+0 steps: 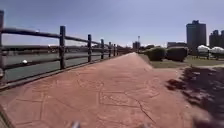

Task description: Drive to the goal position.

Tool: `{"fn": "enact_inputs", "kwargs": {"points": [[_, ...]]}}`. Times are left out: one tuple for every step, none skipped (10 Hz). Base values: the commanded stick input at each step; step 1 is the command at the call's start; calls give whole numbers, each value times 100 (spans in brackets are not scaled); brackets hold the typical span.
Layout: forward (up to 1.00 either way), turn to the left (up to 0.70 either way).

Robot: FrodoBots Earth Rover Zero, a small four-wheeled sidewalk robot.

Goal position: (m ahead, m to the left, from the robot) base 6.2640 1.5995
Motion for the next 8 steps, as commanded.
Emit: {"fn": "enact_inputs", "kwargs": {"points": [[85, 0], [85, 0], [85, 0], [85, 0], [85, 0], [85, 0], [85, 0], [85, 0]]}}
